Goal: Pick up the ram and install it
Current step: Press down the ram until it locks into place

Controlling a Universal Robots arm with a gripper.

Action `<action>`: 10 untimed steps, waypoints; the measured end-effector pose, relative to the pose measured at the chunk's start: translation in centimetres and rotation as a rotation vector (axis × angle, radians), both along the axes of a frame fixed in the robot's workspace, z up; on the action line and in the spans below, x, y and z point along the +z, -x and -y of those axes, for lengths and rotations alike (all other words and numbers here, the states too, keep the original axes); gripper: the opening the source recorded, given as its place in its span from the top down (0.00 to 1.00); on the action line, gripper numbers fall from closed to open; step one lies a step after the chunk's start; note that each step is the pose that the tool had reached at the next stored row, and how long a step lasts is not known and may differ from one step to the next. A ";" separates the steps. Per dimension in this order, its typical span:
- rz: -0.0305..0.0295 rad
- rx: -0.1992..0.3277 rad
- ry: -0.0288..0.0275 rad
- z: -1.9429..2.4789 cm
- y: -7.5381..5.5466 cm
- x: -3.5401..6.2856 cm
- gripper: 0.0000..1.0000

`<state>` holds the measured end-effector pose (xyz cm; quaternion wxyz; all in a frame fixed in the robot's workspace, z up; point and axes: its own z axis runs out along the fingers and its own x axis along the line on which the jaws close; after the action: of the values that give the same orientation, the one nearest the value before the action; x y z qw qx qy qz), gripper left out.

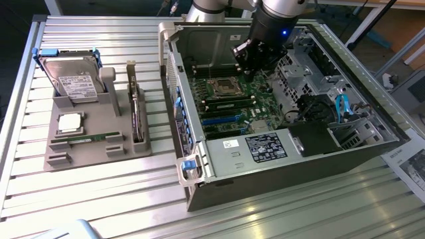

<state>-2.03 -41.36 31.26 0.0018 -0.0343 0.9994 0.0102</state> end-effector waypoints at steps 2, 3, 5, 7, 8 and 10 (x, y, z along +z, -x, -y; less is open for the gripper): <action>-0.0114 0.000 0.0002 0.00 0.0 0.01 0.90; -0.0118 0.000 0.0001 0.00 0.0 0.01 0.90; -0.0118 0.000 -0.0001 0.00 0.0 0.00 0.90; -0.0118 0.000 -0.0001 0.00 0.0 0.00 0.90; -0.0117 0.000 -0.0004 -0.06 0.0 -0.02 0.90; -0.0118 0.000 -0.0001 -0.11 0.0 -0.02 0.90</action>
<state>-2.03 -41.25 31.24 -0.0041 -0.0342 0.9994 0.0105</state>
